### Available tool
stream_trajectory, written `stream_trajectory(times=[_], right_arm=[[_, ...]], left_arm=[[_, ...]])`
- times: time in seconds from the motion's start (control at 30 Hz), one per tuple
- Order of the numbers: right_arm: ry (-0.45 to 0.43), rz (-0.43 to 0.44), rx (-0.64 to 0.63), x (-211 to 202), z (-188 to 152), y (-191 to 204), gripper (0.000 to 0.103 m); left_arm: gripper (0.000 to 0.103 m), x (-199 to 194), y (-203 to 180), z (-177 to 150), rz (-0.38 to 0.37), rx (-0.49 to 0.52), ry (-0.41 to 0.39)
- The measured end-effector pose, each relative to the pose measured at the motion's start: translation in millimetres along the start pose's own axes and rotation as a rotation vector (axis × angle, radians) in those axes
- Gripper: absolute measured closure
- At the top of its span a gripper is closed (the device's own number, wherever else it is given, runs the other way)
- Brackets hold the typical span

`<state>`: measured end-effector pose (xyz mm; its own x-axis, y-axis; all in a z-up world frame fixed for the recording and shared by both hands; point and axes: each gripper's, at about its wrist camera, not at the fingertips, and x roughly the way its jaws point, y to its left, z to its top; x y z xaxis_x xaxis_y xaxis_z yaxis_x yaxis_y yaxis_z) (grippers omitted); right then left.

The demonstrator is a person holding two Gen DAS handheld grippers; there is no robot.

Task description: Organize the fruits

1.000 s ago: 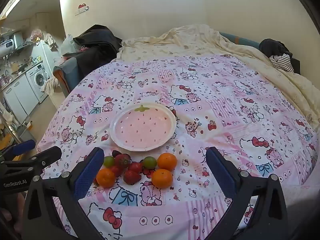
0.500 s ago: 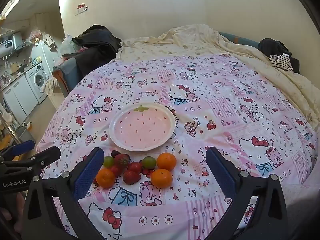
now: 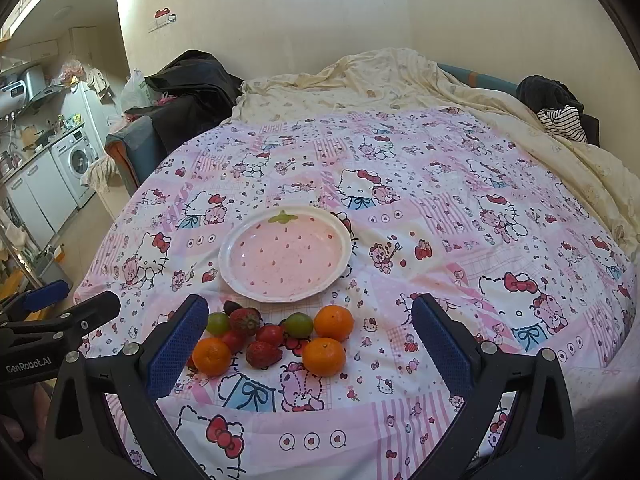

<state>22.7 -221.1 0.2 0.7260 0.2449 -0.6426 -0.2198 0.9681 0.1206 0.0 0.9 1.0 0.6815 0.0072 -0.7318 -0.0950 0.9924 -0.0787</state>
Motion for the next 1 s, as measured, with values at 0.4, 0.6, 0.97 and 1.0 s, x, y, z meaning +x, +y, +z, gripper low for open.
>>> stream_trajectory(times=[0.4, 0.6, 0.97, 1.0], right_arm=[[-0.004, -0.003, -0.001, -0.9, -0.2, 4.7, 0.0], [-0.002, 0.001, 0.01, -1.8, 1.0, 4.7, 0.0], [0.0, 0.002, 0.008, -1.5, 1.0, 4.2, 0.0], [0.0, 0.003, 0.009, -1.3, 0.9, 3.9, 0.0]], left_arm=[[0.0, 0.7, 1.4, 0.1, 0.001, 0.0, 0.001], [0.0, 1.9, 2.7, -2.7, 0.009, 0.003, 0.004], [0.0, 0.3, 2.1, -2.1, 0.015, 0.002, -0.002], [0.0, 0.4, 2.0, -2.0, 0.016, 0.002, -0.002]])
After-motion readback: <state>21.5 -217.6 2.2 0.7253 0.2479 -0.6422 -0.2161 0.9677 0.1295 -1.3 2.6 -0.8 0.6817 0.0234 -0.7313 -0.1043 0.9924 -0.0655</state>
